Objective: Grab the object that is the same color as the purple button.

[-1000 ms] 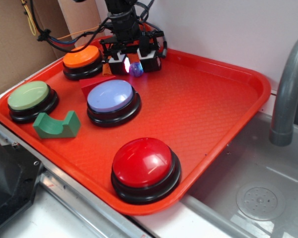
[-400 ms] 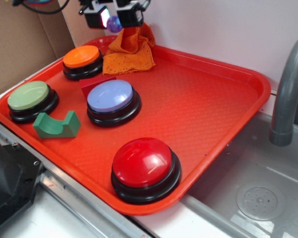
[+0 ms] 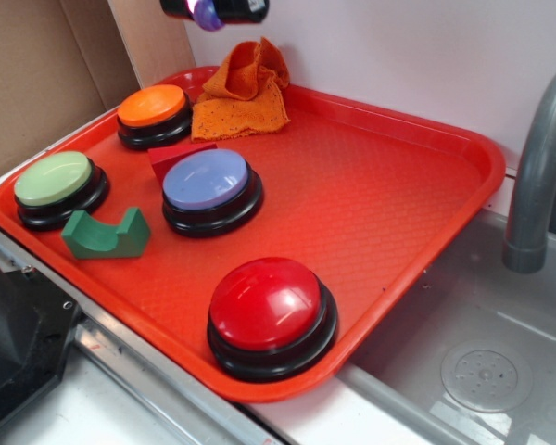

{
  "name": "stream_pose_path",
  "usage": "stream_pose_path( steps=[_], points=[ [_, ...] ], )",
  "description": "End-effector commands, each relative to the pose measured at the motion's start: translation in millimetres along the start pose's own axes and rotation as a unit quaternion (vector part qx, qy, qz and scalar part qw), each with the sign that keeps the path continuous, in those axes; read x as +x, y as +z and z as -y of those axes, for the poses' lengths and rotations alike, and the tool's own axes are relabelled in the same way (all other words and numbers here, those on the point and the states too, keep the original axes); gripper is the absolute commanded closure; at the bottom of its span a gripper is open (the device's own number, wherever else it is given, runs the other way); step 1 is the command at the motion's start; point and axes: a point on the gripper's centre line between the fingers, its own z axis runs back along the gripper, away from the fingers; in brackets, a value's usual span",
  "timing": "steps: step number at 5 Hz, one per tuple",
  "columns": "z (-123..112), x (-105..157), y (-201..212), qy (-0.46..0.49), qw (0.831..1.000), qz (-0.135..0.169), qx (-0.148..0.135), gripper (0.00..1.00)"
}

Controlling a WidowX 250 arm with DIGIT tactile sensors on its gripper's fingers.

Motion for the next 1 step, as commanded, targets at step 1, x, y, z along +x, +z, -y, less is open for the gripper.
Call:
stream_pose_path(
  steps=[1],
  points=[
    [5.7,-17.2,7.0,-0.032,0.999,0.028,-0.008,1.0]
  ],
)
